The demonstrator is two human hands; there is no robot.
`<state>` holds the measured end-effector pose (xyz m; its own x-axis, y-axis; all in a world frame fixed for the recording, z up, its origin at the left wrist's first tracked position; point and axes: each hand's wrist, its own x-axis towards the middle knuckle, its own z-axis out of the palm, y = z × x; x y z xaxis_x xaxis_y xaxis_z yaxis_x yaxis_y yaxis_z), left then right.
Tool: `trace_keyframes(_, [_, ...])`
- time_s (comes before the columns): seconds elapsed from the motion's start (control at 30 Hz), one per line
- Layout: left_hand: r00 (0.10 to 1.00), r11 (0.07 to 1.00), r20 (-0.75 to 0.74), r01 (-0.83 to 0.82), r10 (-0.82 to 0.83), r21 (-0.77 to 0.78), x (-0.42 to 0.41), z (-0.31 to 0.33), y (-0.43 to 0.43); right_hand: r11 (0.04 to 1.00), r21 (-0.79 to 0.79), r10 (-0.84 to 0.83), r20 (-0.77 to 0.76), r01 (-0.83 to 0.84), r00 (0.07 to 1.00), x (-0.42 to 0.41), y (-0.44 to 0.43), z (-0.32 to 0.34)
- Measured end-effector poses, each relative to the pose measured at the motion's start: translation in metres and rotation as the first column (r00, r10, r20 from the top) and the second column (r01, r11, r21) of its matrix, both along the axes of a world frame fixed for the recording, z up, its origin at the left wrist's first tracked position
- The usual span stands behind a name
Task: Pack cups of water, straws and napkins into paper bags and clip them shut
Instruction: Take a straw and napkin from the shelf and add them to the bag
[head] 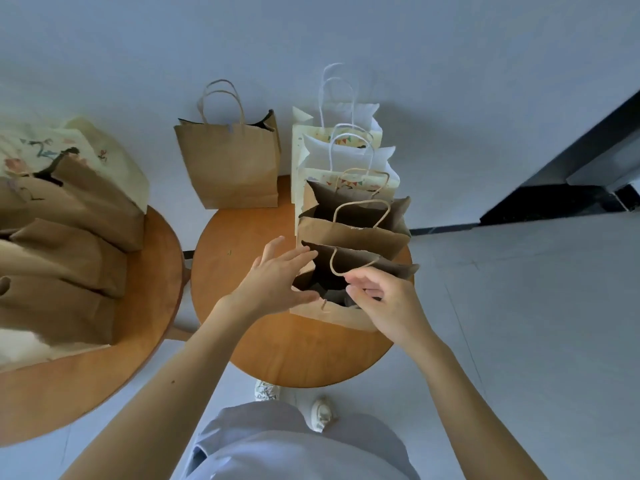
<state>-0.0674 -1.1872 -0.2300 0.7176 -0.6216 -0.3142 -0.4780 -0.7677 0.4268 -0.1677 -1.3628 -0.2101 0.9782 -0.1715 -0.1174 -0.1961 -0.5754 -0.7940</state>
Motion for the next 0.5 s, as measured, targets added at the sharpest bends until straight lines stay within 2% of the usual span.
trace_keyframes(0.2, [0.941, 0.914, 0.130, -0.258, 0.311, -0.313, -0.057, 0.022, 0.036, 0.962, 0.038, 0.264, 0.097, -0.269, 0.960, -0.007, 0.015, 0.037])
trace_keyframes(0.3, [0.895, 0.876, 0.172, -0.336, 0.411, -0.346, -0.089, 0.032, 0.070, 0.913, 0.039, 0.402, 0.084, -0.406, 0.912, -0.007, 0.042, 0.045])
trace_keyframes(0.4, [0.818, 0.817, 0.215, -0.434, 0.534, -0.380, -0.118, 0.049, 0.117, 0.823, 0.063, 0.560, 0.074, -0.564, 0.825, -0.005, 0.089, 0.051])
trace_keyframes(0.5, [0.694, 0.744, 0.295, -0.536, 0.657, -0.399, -0.154, 0.057, 0.173, 0.712, 0.059, 0.696, 0.074, -0.700, 0.714, -0.008, 0.153, 0.054])
